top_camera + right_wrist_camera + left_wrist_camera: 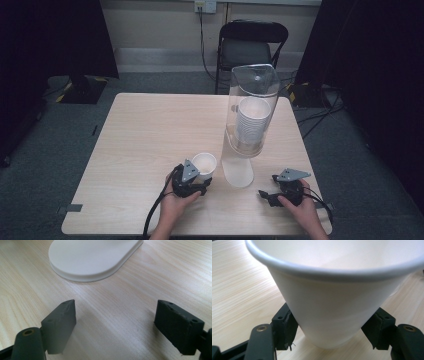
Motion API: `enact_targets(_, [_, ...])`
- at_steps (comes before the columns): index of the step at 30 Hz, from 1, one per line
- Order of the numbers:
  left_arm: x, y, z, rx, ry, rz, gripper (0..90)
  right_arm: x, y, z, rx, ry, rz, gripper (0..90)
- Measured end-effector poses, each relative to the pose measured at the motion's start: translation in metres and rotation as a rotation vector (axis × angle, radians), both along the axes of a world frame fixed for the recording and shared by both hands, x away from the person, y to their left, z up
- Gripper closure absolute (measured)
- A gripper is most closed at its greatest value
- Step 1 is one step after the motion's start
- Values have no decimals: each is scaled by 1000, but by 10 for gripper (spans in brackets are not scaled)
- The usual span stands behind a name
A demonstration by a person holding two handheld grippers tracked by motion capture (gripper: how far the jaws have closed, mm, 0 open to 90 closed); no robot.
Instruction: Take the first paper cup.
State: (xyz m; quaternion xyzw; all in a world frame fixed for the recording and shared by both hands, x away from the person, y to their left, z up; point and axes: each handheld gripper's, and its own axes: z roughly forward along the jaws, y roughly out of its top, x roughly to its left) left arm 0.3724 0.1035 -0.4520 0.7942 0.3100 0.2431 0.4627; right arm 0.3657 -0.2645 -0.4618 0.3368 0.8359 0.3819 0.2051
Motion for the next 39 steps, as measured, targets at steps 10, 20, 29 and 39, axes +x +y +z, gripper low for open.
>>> enact_targets(10, [1, 32, -3, 8, 16, 54, 335, 0, 0, 0, 2, 1, 4, 167])
enact_targets(20, [3, 61, -9, -8, 42, 139, 332, 0, 0, 0, 2, 0, 4, 167])
enact_targets(29, [11, 81, -13, -40, 69, 247, 330, 0, 0, 0, 2, 1, 4, 167])
enact_targets(39, [22, 91, -13, -29, 67, 309, 328, 0, 0, 0, 2, 0, 4, 167])
